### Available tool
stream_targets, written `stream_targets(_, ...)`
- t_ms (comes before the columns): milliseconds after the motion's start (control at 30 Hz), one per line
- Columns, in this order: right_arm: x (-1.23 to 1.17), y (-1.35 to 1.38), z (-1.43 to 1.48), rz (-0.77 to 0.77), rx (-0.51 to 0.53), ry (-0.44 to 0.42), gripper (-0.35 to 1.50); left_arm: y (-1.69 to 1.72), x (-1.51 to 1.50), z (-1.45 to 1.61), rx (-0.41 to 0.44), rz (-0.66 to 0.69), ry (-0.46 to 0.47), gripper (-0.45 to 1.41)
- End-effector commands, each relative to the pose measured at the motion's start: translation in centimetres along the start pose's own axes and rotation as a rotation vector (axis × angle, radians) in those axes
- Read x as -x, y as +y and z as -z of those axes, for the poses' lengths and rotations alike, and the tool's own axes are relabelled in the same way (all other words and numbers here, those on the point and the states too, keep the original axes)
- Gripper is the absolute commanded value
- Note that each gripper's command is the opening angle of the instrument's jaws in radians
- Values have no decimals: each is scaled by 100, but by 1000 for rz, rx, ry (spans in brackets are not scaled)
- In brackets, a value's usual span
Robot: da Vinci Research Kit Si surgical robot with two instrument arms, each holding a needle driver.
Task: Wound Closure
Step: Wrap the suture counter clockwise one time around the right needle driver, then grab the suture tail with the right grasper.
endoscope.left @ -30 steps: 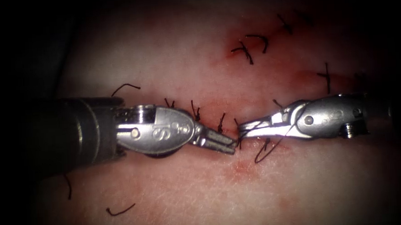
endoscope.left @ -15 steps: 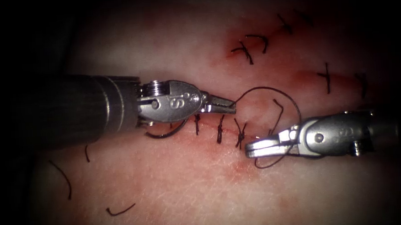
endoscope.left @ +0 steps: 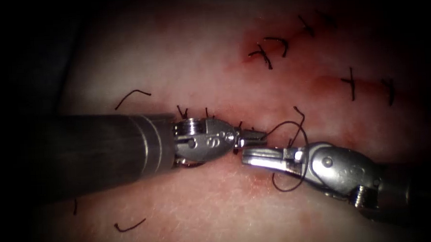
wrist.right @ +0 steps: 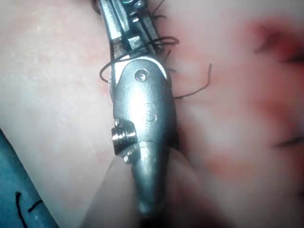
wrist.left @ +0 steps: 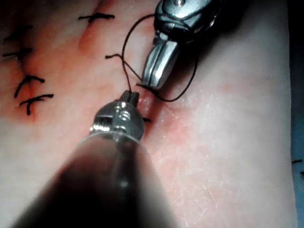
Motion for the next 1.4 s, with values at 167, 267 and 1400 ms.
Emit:
stream_targets(167, 6, -9, -7, -80, 46, 44, -35, 8, -1, -10, 2, -3, 6, -45)
stream_targets(267, 3, -10, -8, -149, 154, 92, -35, 15, -4, -13, 5, -6, 14, -45)
stream_targets(1400, 57, 14, 68, -336, 915, 132, 76, 43, -21, -34, -9, -4, 48, -45)
